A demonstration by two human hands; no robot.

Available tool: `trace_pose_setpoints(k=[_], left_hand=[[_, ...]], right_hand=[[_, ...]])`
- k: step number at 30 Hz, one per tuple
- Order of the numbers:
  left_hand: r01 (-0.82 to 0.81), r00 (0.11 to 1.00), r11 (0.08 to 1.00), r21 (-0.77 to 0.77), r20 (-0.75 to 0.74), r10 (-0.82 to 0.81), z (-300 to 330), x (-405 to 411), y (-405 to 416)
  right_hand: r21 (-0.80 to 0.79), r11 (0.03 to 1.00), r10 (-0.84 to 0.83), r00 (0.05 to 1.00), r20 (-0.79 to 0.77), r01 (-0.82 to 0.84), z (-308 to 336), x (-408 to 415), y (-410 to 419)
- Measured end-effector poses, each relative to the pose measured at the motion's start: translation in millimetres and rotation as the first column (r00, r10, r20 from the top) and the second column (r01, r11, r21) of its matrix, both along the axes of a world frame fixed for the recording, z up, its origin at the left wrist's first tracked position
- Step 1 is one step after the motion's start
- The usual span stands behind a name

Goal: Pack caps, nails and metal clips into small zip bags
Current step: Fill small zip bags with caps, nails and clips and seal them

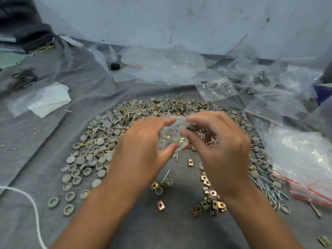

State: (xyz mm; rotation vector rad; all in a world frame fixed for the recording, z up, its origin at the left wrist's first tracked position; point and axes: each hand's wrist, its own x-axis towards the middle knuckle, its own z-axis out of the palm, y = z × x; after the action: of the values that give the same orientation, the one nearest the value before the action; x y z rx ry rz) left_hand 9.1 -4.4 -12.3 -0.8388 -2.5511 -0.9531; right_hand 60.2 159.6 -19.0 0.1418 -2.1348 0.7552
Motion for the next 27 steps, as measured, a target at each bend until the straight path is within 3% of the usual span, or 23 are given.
trace_pose_setpoints(k=[6, 9, 11, 13, 15, 27], left_hand=[[0.0, 1.0, 1.0, 0.018, 0.0, 0.0, 3.8, 1.1, -1.9], [-0.049, 0.999, 0.998, 0.045, 0.004, 0.049, 7.5, -3.2, -8.3], [-0.097, 0.995, 0.991, 0.094, -0.001, 0.098, 9.7, -7.3, -13.4], [-0.12, 0.993, 0.985, 0.123, -0.001, 0.121, 10.8, -10.3, -16.5], [-0.113, 0.994, 0.986, 0.126, 0.004, 0.114, 10.3, -11.5, -17.0], [-0.091, 0.996, 0.991, 0.096, 0.022, 0.089, 9.1, -7.7, -11.9]], right_hand=[[0.083, 0.997, 0.001, 1.0, -0.027, 0.001, -1.4, -10.3, -4.9], [-0.076, 0.995, -0.073, 0.997, -0.034, 0.071, -3.2, -10.2, 1.3], [-0.091, 0.991, -0.077, 0.969, 0.234, 0.101, -10.9, -12.3, 7.5], [0.029, 0.998, -0.066, 0.821, 0.568, 0.059, -24.8, -16.0, 8.1], [0.118, 0.993, -0.087, 0.712, 0.697, 0.006, -37.6, -18.7, 2.2], [0.312, 0.95, -0.224, 0.763, 0.606, 0.031, -50.7, -21.5, -19.1]])
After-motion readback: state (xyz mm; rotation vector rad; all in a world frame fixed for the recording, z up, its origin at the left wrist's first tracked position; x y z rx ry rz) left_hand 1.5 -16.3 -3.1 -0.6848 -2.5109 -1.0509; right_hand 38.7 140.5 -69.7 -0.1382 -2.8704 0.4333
